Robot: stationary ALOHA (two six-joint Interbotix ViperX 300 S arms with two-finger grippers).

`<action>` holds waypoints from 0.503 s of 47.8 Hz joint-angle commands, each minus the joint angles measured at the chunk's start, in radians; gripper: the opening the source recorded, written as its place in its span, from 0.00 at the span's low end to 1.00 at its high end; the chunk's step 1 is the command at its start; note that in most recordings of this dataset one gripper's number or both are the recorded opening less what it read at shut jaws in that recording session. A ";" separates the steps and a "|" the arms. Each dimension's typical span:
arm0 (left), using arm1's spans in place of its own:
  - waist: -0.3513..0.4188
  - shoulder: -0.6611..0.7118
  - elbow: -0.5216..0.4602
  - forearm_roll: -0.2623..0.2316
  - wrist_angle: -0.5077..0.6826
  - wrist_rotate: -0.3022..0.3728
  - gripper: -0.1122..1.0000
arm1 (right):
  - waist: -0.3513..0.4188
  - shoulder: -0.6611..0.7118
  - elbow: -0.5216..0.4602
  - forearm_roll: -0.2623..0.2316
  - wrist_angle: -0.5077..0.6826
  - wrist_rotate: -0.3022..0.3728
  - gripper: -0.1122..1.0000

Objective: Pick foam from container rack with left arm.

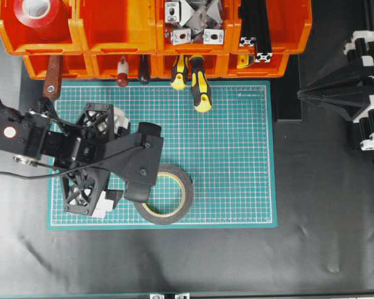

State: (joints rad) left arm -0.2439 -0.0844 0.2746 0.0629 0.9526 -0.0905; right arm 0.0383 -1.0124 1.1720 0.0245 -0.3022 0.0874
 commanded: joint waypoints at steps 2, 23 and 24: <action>-0.006 -0.051 -0.012 0.003 -0.006 -0.003 0.91 | 0.002 0.006 -0.034 0.002 -0.003 0.002 0.10; 0.002 -0.354 0.094 0.003 -0.190 -0.037 0.89 | 0.002 -0.018 -0.043 0.002 0.020 0.000 0.10; 0.006 -0.373 0.104 0.003 -0.209 -0.032 0.89 | 0.002 -0.018 -0.043 0.002 0.023 0.000 0.10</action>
State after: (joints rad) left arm -0.2485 -0.3758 0.3574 0.0629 0.8130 -0.1258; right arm 0.0383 -1.0370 1.1628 0.0230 -0.2838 0.0874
